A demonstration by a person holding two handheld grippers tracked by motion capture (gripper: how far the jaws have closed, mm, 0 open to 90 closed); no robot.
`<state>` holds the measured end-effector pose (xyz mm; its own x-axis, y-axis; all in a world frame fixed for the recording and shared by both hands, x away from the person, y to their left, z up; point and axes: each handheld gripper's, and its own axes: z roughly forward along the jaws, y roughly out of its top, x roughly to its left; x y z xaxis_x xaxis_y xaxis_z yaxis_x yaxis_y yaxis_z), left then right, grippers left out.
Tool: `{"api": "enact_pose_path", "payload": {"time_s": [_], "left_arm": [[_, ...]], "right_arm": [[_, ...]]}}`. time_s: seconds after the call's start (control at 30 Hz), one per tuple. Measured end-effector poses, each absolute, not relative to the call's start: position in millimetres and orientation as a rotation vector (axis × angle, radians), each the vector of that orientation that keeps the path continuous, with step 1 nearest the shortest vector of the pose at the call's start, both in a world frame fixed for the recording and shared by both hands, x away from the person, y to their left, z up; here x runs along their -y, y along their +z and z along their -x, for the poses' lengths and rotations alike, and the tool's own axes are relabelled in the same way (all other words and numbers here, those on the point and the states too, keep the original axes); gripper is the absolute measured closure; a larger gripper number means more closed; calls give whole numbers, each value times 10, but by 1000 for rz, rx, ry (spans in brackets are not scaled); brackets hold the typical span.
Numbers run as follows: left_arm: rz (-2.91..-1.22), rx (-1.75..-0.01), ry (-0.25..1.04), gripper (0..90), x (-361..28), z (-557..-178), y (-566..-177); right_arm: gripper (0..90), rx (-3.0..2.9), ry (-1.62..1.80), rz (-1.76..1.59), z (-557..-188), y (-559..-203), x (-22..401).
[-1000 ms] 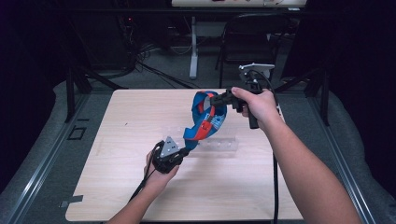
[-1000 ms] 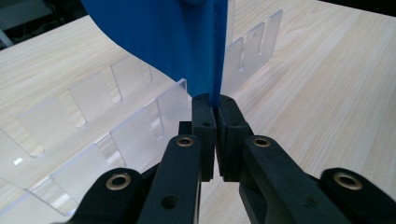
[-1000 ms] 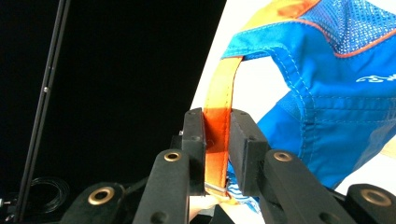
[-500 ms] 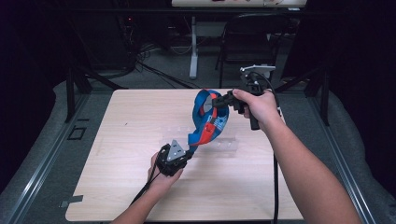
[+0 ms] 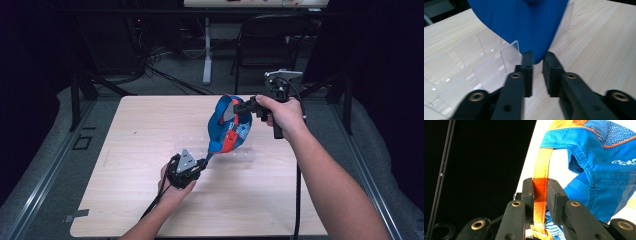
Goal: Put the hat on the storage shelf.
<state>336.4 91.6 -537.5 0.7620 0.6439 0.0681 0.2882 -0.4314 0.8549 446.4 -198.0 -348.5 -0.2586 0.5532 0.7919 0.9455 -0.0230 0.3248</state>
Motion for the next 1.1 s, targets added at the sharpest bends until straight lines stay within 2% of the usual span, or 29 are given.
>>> {"api": "enact_pose_path", "payload": {"time_s": [0.37,0.8,1.1], "left_arm": [[-2011,-693,538,878,-943,-3356,-5302],[-1972,-692,506,877,-945,-3411,-5317],[-1992,-752,474,875,-912,-3497,-5435]], "right_arm": [[775,1841,-1231,1517,-4424,-3342,1904],[775,1850,-1258,1484,-4415,-3245,1891],[775,1862,-1211,1525,-4470,-3410,1871]]}}
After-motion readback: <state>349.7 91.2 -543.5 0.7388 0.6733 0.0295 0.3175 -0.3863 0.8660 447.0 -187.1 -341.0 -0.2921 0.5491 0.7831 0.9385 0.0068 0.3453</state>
